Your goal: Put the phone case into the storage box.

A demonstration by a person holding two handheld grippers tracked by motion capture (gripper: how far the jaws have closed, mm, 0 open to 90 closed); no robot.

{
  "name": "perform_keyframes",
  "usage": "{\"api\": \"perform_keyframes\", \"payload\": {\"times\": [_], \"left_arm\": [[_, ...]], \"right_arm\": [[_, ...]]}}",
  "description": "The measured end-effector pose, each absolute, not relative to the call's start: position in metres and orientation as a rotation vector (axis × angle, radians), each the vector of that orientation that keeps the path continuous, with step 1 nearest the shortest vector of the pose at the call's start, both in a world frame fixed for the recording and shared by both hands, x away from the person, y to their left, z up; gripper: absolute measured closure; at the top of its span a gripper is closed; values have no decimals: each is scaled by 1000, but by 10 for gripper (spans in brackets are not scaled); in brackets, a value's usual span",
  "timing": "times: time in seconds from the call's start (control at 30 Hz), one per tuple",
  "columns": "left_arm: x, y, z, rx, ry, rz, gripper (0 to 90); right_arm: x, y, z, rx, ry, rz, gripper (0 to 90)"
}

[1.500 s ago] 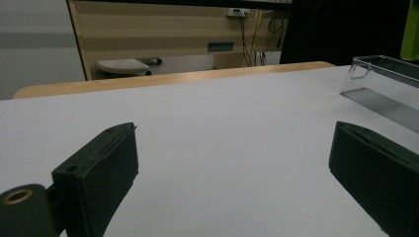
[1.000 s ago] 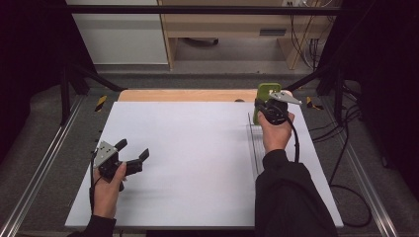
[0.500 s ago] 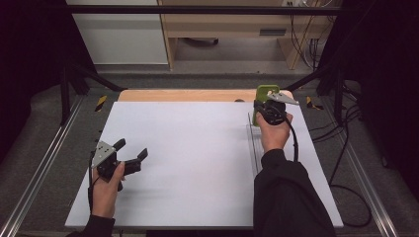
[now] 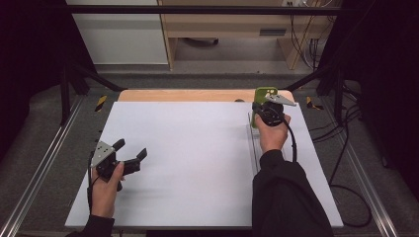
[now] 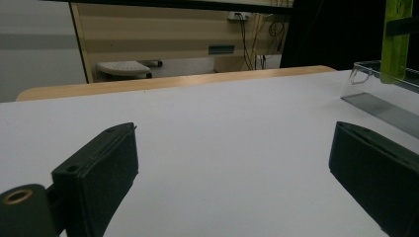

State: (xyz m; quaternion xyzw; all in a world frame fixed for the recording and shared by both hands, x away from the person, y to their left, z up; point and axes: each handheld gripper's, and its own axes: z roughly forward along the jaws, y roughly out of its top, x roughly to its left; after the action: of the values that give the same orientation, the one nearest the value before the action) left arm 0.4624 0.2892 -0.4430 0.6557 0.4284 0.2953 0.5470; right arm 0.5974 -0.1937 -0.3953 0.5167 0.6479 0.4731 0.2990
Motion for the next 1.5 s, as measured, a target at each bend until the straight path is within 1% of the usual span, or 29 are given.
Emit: {"api": "perform_keyframes", "payload": {"times": [1.5], "left_arm": [[463, 296, -444, 1554, 1031, 715, 42]], "right_arm": [[614, -192, -416, 1396, 1736, 1197, 881]]}}
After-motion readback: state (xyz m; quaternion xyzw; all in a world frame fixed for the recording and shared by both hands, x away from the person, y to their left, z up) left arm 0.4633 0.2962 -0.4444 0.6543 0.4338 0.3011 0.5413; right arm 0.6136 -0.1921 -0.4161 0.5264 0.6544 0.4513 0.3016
